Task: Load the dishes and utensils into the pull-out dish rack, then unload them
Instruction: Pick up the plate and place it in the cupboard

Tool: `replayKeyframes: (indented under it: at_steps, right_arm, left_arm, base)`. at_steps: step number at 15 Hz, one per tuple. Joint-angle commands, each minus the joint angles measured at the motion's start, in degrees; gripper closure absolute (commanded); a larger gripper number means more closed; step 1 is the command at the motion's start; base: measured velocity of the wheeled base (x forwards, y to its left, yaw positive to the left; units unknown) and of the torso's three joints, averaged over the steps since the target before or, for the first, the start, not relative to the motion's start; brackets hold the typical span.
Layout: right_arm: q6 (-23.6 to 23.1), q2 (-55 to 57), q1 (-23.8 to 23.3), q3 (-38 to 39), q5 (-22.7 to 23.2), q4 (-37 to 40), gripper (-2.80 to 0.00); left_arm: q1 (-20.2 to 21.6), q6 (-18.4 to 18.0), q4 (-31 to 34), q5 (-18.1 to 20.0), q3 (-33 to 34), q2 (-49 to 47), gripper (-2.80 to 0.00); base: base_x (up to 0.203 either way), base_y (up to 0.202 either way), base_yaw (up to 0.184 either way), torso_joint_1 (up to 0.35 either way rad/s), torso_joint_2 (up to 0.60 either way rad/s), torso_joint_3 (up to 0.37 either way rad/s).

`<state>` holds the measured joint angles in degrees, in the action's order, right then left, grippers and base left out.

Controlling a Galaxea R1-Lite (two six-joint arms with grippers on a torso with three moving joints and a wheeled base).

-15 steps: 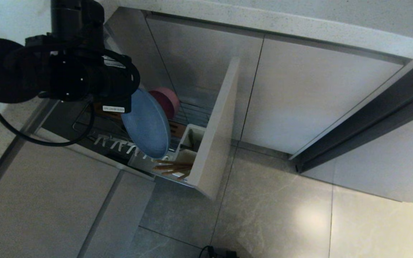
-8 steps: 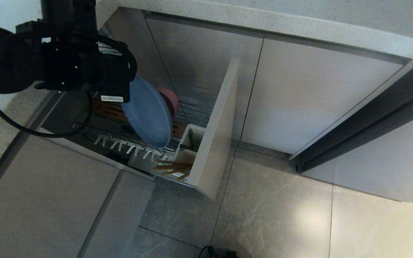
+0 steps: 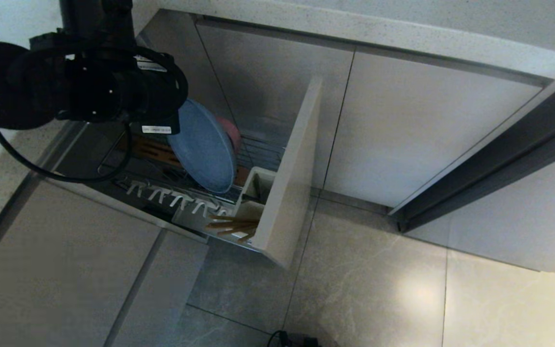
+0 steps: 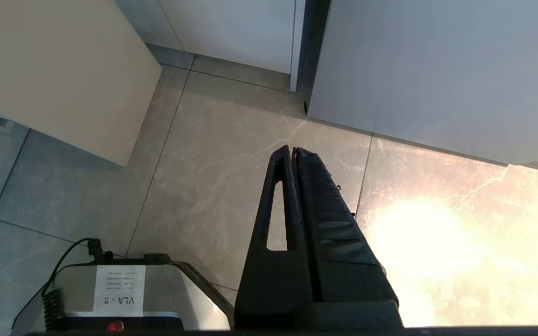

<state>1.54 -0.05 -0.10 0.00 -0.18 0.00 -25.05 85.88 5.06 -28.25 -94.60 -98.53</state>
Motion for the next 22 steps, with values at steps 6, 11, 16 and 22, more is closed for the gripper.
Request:
replayKeyframes:
  at_steps: [6, 11, 16, 22]
  right_arm:
    - [0.0, 0.0, 0.0, 0.0, 0.0, 0.0, 0.0]
    - [0.0, 0.0, 0.0, 0.0, 0.0, 0.0, 0.0]
    - [0.0, 0.0, 0.0, 0.0, 0.0, 0.0, 0.0]
    - [0.0, 0.0, 0.0, 0.0, 0.0, 0.0, 0.0]
  left_arm:
    - [0.1, 0.4, -3.1, -0.5, 2.5, -0.3, 0.0]
    - [0.7, 0.6, -3.3, -0.5, 4.7, -0.4, 0.0]
    - [0.9, 0.8, -3.0, -0.5, 5.7, -1.0, 0.0]
    - [0.8, 0.9, -2.5, -0.5, 6.5, -1.4, 0.0]
  base:
    - [0.0, 0.0, 0.0, 0.0, 0.0, 0.0]
    - [0.0, 0.0, 0.0, 0.0, 0.0, 0.0]
    - [0.0, 0.0, 0.0, 0.0, 0.0, 0.0]
    - [0.0, 0.0, 0.0, 0.0, 0.0, 0.0]
